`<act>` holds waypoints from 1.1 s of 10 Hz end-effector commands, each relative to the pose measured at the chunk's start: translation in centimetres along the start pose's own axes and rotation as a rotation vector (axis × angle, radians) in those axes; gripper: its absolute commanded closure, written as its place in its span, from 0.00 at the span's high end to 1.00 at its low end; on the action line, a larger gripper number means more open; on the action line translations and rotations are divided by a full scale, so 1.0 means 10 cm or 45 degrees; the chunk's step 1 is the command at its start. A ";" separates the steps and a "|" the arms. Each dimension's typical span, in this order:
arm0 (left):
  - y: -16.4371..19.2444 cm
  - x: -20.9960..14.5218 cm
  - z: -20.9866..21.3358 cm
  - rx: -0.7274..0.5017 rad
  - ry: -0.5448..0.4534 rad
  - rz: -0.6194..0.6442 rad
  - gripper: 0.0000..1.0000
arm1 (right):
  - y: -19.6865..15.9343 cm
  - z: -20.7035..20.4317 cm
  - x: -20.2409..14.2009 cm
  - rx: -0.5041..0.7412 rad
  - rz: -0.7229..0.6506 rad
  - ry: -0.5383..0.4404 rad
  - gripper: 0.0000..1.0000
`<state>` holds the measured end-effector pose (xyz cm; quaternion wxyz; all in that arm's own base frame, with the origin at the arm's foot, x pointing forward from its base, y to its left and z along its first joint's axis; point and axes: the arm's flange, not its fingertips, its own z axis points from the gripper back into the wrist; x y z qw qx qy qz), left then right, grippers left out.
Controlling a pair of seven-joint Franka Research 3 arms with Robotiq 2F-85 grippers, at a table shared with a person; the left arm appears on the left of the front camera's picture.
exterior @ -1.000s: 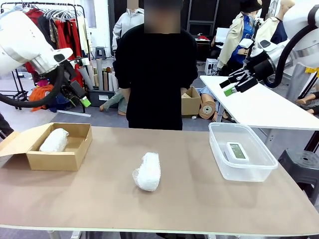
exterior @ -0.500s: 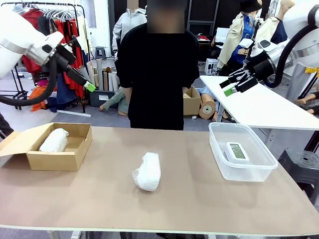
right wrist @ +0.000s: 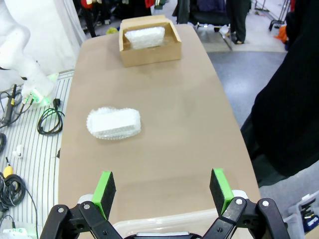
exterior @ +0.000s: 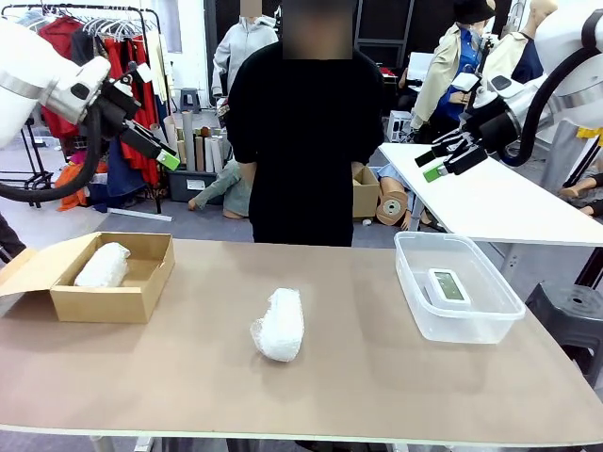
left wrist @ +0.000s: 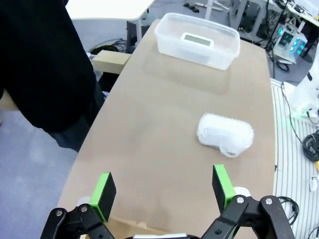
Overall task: Separate and place wrapped and unwrapped clocks.
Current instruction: Pick up the Digital clock indicated by the person.
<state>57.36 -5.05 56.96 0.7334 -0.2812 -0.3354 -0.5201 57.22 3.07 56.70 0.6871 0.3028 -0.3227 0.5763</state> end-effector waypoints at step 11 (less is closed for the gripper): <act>0.13 -0.14 -0.19 -0.152 -0.002 -0.413 1.00 | 0.01 0.01 0.01 -0.002 0.002 -0.002 1.00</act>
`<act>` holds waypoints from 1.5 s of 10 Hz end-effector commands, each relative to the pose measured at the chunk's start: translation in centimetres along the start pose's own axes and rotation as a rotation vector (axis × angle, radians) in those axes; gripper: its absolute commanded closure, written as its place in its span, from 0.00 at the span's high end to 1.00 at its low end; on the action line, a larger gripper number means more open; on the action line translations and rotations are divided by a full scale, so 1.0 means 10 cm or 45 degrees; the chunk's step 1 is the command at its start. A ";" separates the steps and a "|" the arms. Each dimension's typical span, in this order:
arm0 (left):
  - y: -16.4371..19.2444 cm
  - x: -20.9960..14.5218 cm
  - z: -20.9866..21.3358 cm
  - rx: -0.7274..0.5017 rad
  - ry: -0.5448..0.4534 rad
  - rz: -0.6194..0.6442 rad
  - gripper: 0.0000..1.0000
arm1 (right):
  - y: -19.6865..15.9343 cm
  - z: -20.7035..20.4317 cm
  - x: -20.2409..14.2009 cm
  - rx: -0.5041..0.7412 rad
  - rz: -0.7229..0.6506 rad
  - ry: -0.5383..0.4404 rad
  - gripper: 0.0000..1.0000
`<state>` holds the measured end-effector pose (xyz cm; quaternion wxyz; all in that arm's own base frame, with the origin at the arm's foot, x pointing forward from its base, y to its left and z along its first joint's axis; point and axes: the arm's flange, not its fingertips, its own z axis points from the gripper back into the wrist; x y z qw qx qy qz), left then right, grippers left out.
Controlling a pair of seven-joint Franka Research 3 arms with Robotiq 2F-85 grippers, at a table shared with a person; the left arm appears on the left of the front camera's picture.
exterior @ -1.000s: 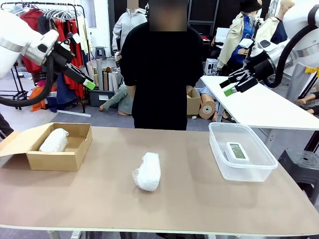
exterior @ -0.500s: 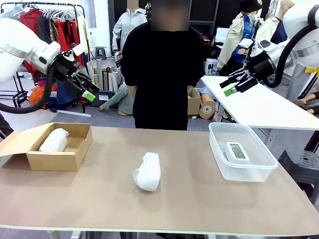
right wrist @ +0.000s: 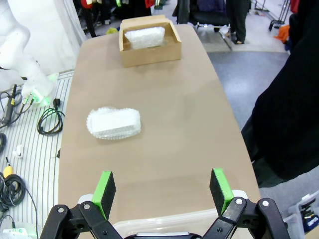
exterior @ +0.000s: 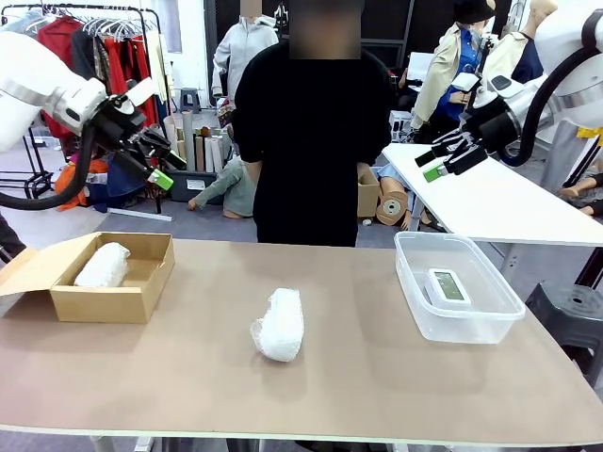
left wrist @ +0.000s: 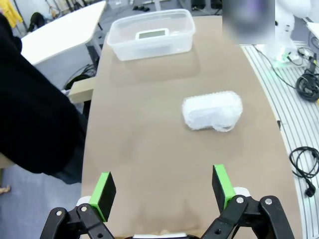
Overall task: Separate and place wrapped and unwrapped clocks.
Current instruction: Pick up the Digital clock indicated by the person.
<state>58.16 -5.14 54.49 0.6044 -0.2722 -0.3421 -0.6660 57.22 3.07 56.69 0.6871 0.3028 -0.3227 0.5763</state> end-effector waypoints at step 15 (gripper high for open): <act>0.02 -0.02 0.00 0.017 0.007 0.017 1.00 | 0.01 0.01 0.01 -0.002 0.002 -0.002 1.00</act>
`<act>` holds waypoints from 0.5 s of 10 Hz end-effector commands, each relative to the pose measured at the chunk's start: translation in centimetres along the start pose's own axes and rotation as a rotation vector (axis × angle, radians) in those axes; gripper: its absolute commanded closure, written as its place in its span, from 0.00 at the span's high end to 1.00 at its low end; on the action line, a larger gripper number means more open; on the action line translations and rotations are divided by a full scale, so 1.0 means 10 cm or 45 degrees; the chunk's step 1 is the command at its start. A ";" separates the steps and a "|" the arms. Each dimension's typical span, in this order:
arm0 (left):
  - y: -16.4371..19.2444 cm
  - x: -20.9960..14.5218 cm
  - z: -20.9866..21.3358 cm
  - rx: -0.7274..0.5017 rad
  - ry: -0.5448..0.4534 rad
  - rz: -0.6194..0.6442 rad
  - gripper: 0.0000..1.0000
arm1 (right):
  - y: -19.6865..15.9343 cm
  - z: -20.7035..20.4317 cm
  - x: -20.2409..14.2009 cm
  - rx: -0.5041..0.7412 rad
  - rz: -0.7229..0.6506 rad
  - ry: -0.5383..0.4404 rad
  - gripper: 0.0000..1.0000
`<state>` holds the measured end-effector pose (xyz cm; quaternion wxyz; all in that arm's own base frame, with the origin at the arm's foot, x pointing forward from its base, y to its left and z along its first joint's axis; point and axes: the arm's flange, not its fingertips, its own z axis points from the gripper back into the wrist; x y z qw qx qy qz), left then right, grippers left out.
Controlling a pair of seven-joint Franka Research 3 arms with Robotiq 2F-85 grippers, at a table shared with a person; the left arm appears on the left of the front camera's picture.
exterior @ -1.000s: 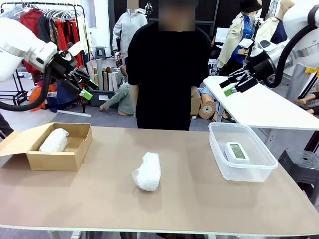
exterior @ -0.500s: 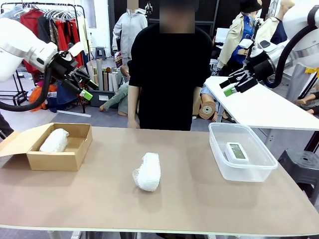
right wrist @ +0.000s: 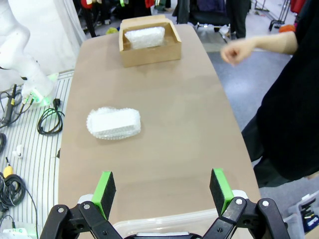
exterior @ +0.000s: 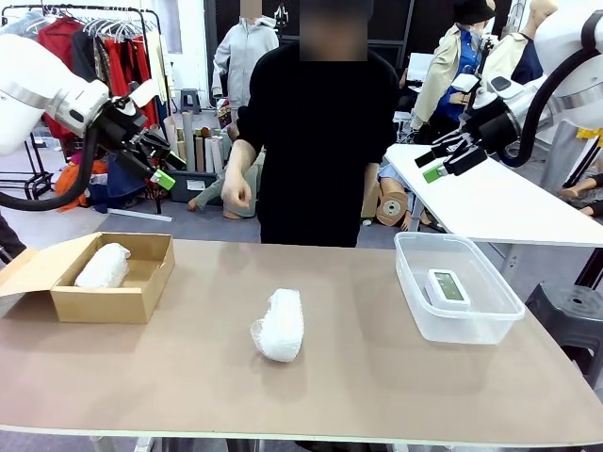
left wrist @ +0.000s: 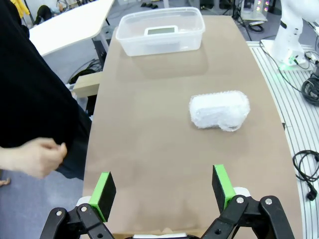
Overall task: Separate and place wrapped and unwrapped clocks.
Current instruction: Pick up the Digital clock indicated by the person.
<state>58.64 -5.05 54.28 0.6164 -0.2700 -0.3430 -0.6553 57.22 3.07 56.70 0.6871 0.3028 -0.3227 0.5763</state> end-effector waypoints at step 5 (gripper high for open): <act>-0.02 0.01 0.01 -0.005 0.001 -0.017 1.00 | 0.01 0.01 0.01 -0.002 0.002 -0.002 1.00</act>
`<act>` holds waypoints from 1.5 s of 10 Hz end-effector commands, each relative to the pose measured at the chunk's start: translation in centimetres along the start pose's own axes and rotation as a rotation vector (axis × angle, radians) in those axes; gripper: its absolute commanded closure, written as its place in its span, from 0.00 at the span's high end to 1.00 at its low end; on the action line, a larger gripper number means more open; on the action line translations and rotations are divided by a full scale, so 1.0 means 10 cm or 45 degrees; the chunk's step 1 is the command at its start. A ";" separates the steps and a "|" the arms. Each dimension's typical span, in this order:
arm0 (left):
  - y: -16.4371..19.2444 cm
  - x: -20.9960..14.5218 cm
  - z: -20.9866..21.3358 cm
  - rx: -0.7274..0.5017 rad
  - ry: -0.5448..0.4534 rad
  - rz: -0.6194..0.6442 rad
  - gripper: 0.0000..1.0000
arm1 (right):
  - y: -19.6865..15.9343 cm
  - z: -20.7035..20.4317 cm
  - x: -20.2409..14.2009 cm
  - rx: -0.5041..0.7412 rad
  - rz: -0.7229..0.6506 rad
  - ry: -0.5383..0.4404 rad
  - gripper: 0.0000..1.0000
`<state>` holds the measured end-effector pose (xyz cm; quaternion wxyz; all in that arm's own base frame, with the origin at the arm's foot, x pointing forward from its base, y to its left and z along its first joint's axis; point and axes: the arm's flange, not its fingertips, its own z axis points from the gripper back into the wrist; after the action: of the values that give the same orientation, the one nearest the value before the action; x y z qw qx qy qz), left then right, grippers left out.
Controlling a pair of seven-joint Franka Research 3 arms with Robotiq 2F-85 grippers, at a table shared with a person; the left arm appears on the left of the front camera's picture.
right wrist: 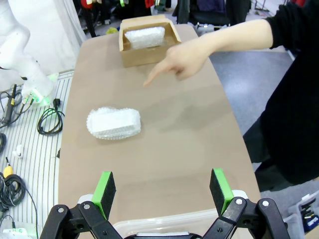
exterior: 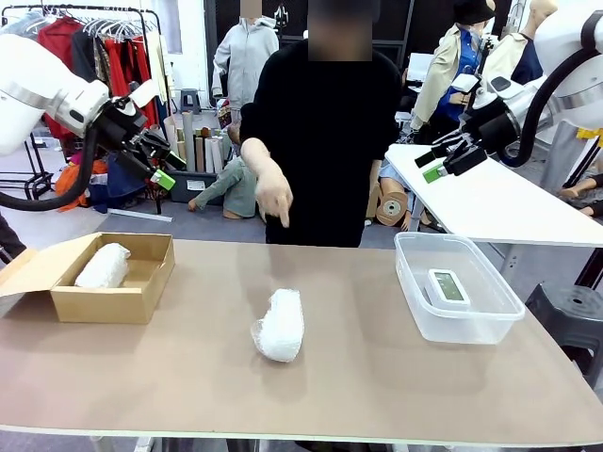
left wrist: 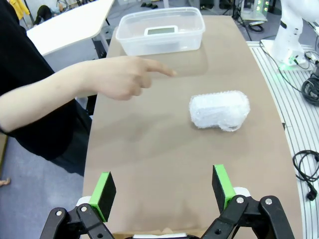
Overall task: Separate and place wrapped and unwrapped clocks.
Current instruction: Pick up the Digital clock indicated by the person.
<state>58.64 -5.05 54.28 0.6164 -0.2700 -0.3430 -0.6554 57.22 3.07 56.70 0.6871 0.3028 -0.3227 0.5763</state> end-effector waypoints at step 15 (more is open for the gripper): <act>-0.02 0.01 0.01 -0.005 0.001 -0.017 1.00 | 0.01 0.01 0.01 -0.002 0.002 -0.002 1.00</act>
<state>58.63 -5.05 54.28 0.6164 -0.2700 -0.3430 -0.6554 57.22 3.07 56.70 0.6871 0.3028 -0.3227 0.5763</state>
